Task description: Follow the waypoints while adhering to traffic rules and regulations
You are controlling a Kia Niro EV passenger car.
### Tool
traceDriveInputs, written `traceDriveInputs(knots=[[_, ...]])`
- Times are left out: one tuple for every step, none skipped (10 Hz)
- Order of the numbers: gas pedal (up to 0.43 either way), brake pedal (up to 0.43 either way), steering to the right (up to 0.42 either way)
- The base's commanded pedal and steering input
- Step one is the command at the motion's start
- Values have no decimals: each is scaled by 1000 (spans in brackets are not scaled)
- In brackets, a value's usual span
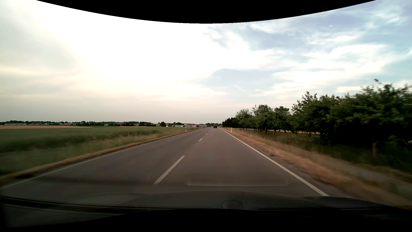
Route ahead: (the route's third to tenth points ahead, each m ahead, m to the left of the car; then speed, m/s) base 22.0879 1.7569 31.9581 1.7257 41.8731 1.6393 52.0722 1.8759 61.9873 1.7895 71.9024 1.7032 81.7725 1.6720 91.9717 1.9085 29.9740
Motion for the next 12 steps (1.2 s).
traceDriveInputs(knots=[[118,6,0],[118,6,0],[130,6,0],[157,6,0],[189,6,0],[189,6,0],[189,6,0],[189,6,0],[189,6,-1],[189,6,-1],[189,6,-1],[189,6,-1]])
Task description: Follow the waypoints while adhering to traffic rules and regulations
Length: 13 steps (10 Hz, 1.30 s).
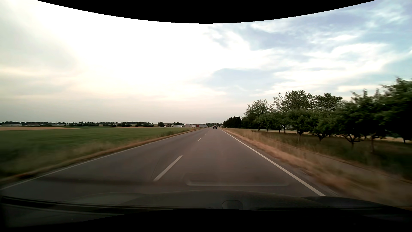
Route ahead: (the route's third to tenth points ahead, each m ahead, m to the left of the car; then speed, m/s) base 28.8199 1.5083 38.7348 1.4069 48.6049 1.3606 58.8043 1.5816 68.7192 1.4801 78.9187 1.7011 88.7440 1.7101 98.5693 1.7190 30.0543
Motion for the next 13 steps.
traceDriveInputs(knots=[[189,6,-1],[189,6,-1],[189,6,-1],[189,6,0],[189,6,0],[189,6,0],[189,6,0],[189,6,0],[177,6,0],[177,6,0],[177,6,0],[169,6,0],[138,6,0]])
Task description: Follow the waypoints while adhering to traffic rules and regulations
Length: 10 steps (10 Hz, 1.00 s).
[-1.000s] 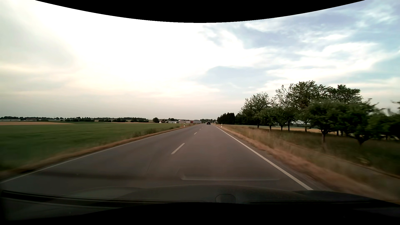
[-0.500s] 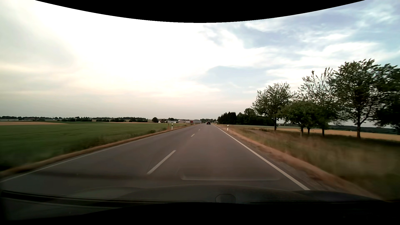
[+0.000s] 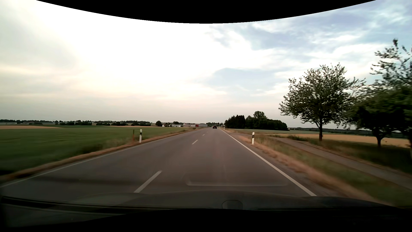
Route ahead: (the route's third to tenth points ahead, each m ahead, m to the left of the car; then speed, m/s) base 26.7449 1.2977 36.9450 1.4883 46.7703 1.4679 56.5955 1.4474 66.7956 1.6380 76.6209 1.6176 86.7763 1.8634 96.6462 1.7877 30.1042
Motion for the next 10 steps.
traceDriveInputs(knots=[[118,6,0],[110,6,0],[98,6,0],[98,6,0],[98,6,0],[98,6,0],[98,6,0],[98,6,0],[87,6,0],[79,6,0]])
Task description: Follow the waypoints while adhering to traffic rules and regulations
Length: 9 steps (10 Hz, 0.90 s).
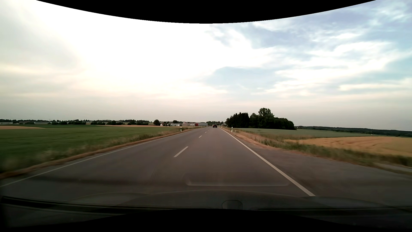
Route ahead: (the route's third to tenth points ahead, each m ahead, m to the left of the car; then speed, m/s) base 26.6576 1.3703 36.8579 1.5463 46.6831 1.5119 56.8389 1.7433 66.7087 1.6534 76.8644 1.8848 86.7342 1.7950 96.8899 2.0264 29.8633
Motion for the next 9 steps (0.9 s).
traceDriveInputs(knots=[[79,6,0],[79,6,0],[67,6,0],[59,6,1],[47,6,1],[28,6,1],[28,6,1],[20,6,1],[20,6,1]])
